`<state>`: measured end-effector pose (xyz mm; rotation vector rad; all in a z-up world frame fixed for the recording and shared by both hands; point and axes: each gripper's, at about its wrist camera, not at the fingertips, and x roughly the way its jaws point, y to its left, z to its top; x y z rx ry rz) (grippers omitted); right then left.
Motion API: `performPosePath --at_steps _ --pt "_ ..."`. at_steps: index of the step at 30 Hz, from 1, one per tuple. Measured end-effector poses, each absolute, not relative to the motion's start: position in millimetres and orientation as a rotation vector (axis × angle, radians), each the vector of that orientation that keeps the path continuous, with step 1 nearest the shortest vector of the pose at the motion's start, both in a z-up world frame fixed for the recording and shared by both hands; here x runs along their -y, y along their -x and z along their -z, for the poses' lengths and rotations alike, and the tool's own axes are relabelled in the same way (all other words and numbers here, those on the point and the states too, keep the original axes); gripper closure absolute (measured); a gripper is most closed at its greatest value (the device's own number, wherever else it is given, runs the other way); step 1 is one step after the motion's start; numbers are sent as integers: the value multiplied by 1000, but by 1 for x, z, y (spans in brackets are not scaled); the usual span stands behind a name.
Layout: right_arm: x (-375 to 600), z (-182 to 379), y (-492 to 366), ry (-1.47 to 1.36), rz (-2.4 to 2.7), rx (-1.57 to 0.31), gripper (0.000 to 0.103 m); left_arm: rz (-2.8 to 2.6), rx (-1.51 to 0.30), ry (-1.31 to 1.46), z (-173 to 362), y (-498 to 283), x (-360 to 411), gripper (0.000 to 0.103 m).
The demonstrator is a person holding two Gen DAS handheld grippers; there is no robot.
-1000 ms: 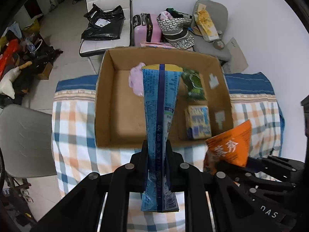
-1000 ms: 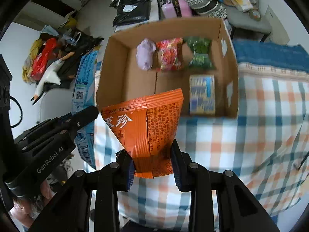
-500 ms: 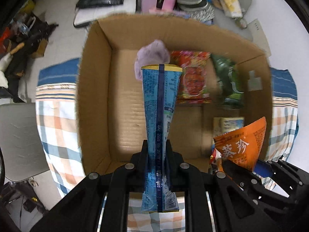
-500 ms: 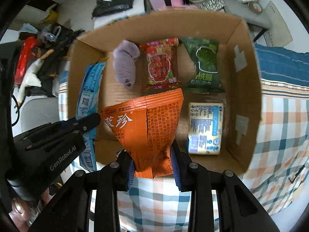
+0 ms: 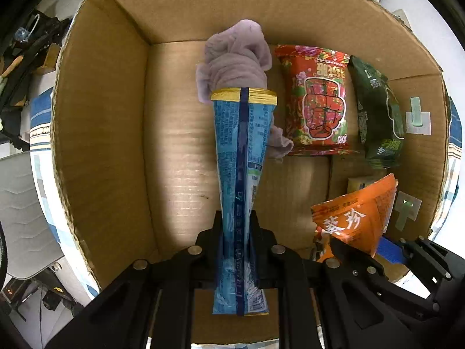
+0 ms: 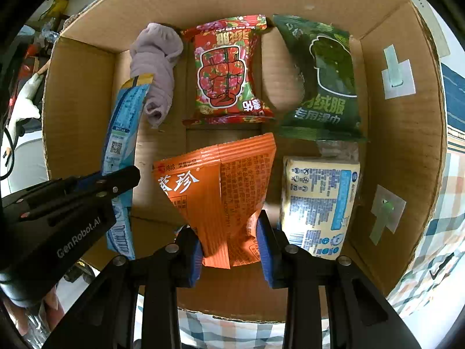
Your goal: Organize soft objects
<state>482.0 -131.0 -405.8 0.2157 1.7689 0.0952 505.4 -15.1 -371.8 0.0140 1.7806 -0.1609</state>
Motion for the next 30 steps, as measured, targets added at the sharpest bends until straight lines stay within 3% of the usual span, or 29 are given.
performPosePath --at_steps 6,15,20,25,30 --pt "128 401 -494 -215 -102 -1783 65 125 -1806 -60 371 -511 19 83" --pt "137 376 -495 -182 -82 -1751 34 103 -1740 -43 344 -503 17 72" --pt "146 366 -485 -166 -69 -1739 17 101 -1693 -38 325 -482 14 53" --pt "154 357 -470 -136 -45 -1714 2 80 -1631 -40 311 -469 4 13" --pt "164 353 -457 -119 -12 -1686 1 52 -1562 -59 296 -461 1 12"
